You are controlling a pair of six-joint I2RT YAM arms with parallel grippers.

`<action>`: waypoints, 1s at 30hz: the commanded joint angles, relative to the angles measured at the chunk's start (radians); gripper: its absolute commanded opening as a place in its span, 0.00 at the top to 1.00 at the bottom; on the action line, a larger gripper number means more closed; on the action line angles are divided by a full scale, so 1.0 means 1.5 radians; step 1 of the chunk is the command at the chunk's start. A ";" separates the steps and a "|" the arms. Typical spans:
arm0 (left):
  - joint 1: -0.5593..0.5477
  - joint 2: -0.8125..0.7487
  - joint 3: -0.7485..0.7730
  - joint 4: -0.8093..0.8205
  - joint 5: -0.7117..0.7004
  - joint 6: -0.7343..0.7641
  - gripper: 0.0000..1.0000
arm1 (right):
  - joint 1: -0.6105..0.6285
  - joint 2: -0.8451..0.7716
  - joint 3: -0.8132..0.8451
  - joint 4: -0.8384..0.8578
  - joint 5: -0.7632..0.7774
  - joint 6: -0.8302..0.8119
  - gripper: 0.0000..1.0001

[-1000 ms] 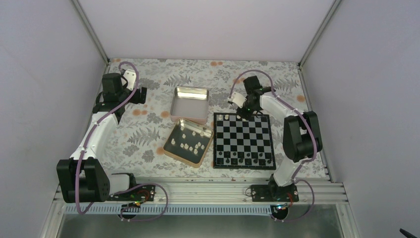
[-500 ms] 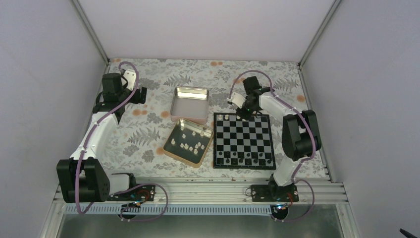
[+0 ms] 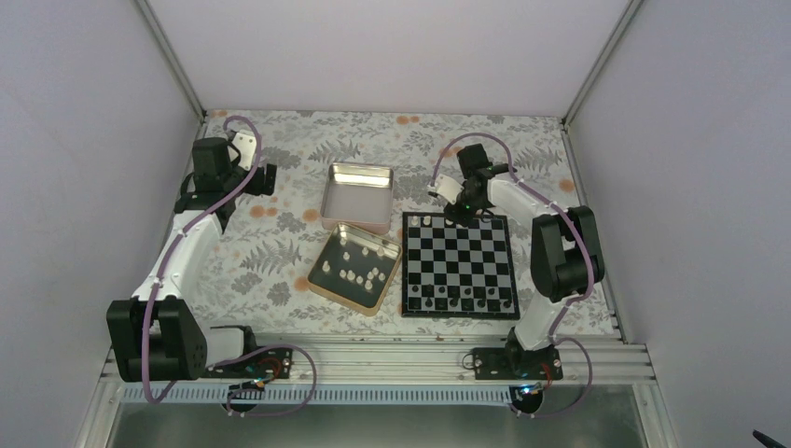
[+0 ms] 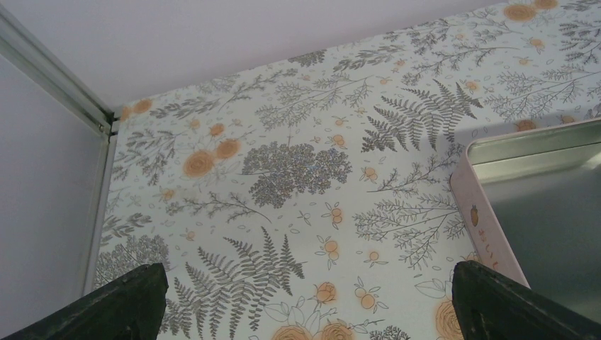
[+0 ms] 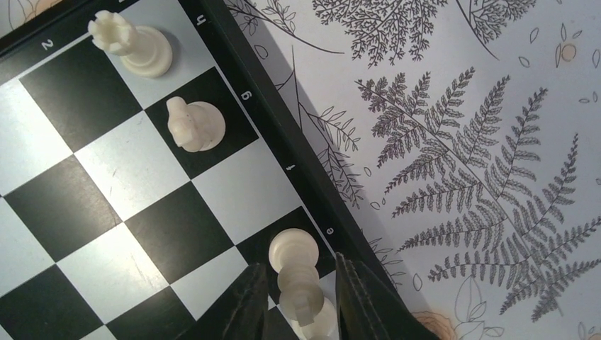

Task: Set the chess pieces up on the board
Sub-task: Place the chess piece on the chessboard, then pick up the chess piece from the storage box.

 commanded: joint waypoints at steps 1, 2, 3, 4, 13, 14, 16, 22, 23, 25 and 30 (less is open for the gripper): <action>0.003 -0.007 0.000 0.003 0.010 0.008 0.00 | 0.002 0.002 0.001 -0.009 -0.001 -0.008 0.70; 0.003 -0.006 0.000 0.004 0.009 0.008 0.00 | 0.002 -0.001 0.003 -0.011 -0.003 -0.006 0.69; 0.002 -0.007 0.000 0.004 0.009 0.008 0.00 | 0.002 -0.004 0.005 -0.014 -0.004 -0.006 0.68; 0.003 -0.007 0.000 0.004 0.008 0.008 0.00 | 0.001 -0.008 0.008 -0.016 -0.002 -0.003 0.66; 0.003 -0.008 0.000 0.008 0.000 0.006 0.00 | 0.048 -0.081 0.095 -0.061 0.000 0.020 0.57; 0.003 -0.007 0.000 0.008 0.000 0.006 0.00 | 0.065 -0.092 0.107 -0.068 0.005 0.023 0.57; 0.002 -0.008 0.000 0.008 -0.002 0.006 0.00 | 0.107 -0.096 0.130 -0.084 0.014 0.028 0.57; 0.003 -0.011 -0.002 0.011 -0.008 0.006 0.00 | 0.269 -0.056 0.185 -0.108 0.042 0.047 0.57; 0.003 -0.010 -0.002 0.011 -0.010 0.006 0.00 | 0.292 -0.043 0.198 -0.112 0.036 0.049 0.57; 0.003 -0.010 -0.002 0.012 -0.012 0.005 0.00 | 0.328 -0.017 0.218 -0.114 0.025 0.052 0.57; 0.004 -0.013 -0.005 0.013 -0.014 0.006 0.00 | 0.369 0.047 0.236 -0.119 -0.036 0.047 0.58</action>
